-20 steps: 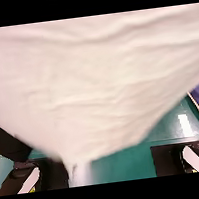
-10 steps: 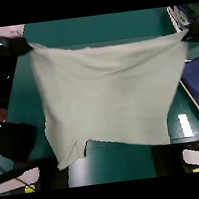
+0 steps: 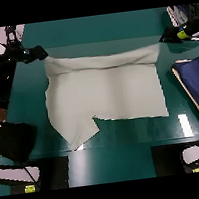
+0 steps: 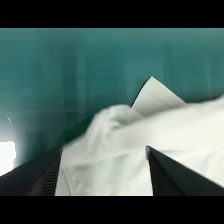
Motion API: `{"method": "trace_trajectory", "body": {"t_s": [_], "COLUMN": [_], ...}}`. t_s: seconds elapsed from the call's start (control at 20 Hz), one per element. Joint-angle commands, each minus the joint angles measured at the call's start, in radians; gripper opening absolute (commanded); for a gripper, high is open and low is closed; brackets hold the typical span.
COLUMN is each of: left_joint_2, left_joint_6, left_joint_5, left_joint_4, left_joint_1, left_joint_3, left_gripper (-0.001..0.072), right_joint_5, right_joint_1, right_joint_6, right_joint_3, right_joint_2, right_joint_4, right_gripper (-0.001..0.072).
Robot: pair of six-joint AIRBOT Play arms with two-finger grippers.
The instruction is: Fold the shirts.
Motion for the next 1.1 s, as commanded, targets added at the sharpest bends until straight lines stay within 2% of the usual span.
{"method": "trace_trajectory", "body": {"t_s": [0.0, 0.1, 0.15, 0.4, 0.55, 0.75, 1.05], "left_joint_2": [-0.005, 0.017, 0.040, 0.283, 0.442, 0.610, 0.632], "left_joint_6": [-0.006, -0.006, -0.006, -0.010, -0.032, -0.085, -0.083], "left_joint_5": [-0.266, -0.418, -0.443, -0.362, -0.329, -0.261, -0.153], "left_joint_4": [0.002, 0.003, 0.005, 0.039, 0.039, 0.038, -0.062], "left_joint_1": [0.056, 0.100, 0.114, 0.127, 0.127, 0.127, 0.127], "left_joint_3": [0.054, 0.019, -0.027, -0.485, -0.760, -1.006, -1.087], "left_gripper": [0.0607, 0.0607, 0.0607, 0.0607, 0.0607, 0.0608, 0.0607], "right_joint_5": [0.152, 0.193, 0.189, 0.098, 0.078, 0.031, 0.001], "right_joint_1": [-0.048, -0.078, -0.095, -0.168, -0.189, -0.189, -0.189], "right_joint_6": [-0.045, -0.073, -0.089, -0.134, -0.163, -0.168, -0.167], "right_joint_3": [0.031, -0.079, -0.166, -0.634, -0.813, -0.921, -0.944], "right_joint_2": [-0.001, 0.075, 0.128, 0.422, 0.548, 0.656, 0.719], "right_joint_4": [0.142, 0.152, 0.168, 0.286, 0.351, 0.349, 0.350], "right_gripper": [0.0376, 0.0376, 0.0376, 0.0375, 0.0374, 0.0375, 0.0374]}}
